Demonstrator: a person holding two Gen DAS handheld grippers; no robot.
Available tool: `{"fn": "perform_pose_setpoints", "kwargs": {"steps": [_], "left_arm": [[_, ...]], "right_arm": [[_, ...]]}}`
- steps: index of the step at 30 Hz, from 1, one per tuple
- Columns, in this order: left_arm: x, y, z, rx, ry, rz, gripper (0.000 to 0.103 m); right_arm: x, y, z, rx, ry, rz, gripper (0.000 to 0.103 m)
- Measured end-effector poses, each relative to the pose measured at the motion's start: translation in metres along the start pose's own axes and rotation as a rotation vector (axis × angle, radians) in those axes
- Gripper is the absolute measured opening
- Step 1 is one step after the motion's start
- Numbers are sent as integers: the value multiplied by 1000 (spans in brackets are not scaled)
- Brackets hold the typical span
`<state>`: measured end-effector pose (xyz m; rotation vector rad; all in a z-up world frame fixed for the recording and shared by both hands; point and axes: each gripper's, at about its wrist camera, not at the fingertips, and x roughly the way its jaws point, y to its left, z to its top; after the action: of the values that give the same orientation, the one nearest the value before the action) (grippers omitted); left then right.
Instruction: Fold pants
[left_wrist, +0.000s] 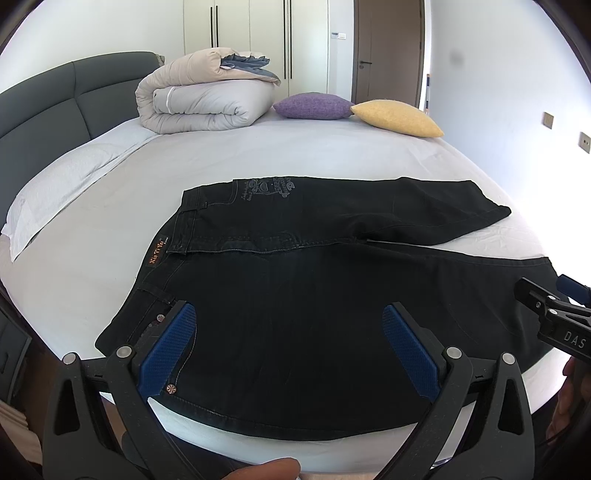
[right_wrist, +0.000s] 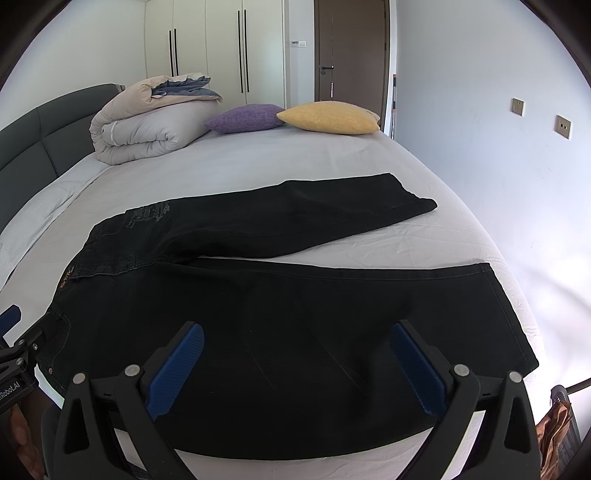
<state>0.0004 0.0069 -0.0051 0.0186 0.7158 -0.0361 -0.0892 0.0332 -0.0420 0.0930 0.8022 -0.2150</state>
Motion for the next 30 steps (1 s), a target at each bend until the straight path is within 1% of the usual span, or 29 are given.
{"fn": "perform_pose_setpoints", "kwargs": {"steps": [26,30], "left_arm": [[3,4,-2,-11,2,-5,103],[3,4,-2,-12,1,-5,103]], "right_arm": [[0,4,0,-2,1,3,103],[-2,10,-3,-7,0,5,103]]}}
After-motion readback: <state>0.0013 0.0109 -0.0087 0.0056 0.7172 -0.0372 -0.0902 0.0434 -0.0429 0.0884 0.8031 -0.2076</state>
